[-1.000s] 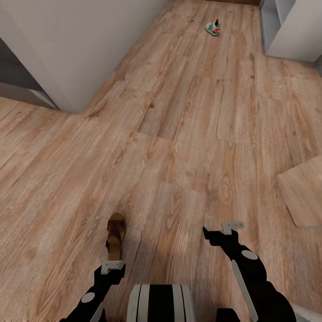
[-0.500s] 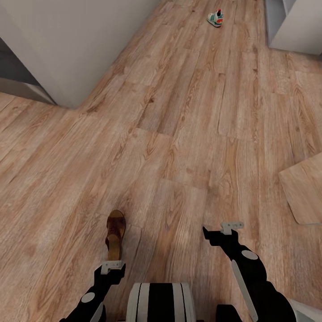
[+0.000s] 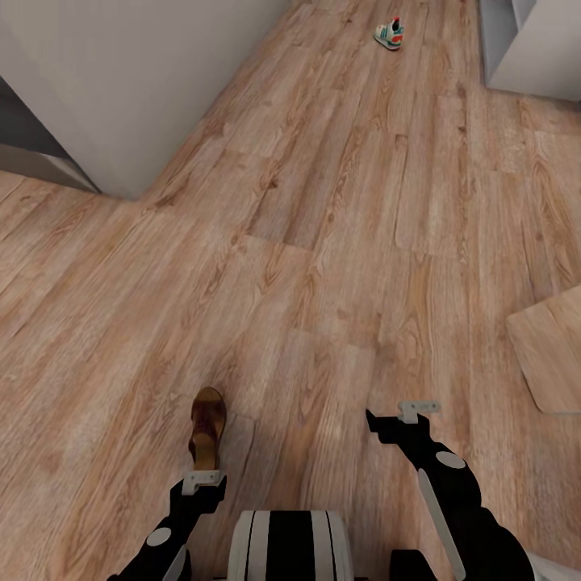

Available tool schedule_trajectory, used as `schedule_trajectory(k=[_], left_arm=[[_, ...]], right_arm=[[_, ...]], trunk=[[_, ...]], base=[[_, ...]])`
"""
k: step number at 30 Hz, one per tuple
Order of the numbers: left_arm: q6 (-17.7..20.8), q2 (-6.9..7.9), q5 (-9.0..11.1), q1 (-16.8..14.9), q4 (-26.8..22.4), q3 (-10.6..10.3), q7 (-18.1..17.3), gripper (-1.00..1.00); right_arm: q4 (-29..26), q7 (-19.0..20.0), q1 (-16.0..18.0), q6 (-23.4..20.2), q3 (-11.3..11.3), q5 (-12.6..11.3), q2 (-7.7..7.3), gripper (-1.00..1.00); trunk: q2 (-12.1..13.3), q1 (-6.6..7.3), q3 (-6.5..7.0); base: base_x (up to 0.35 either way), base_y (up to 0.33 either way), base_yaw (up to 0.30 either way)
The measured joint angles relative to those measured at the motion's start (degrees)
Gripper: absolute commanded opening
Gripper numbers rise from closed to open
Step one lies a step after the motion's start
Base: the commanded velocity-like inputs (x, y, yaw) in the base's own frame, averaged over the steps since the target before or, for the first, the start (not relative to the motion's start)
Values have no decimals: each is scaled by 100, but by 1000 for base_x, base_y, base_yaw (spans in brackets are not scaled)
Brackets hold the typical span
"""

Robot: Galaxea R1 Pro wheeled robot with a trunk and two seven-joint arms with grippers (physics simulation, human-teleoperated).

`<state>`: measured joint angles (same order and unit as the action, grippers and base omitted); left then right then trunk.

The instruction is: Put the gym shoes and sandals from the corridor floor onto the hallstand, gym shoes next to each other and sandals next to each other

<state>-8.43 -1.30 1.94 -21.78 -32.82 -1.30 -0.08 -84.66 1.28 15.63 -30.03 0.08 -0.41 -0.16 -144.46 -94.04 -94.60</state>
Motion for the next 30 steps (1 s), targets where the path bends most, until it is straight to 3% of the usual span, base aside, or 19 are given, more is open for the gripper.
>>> schedule_trajectory(k=[19,20,30], left_arm=[[1,2,-3,0,0,2,0,100],[3,1,-2,0,0,3,0,-100],[8,4,4,0,-1,1,6,-100]], right_arm=[[0,0,0,0,0,0,0,100],[0,0,0,0,0,0,0,100],[0,0,0,0,0,0,0,100]], trunk=[[0,-1,0],[0,-1,0],[0,-1,0]], base=[[15,0,0],[0,0,0],[0,0,0]])
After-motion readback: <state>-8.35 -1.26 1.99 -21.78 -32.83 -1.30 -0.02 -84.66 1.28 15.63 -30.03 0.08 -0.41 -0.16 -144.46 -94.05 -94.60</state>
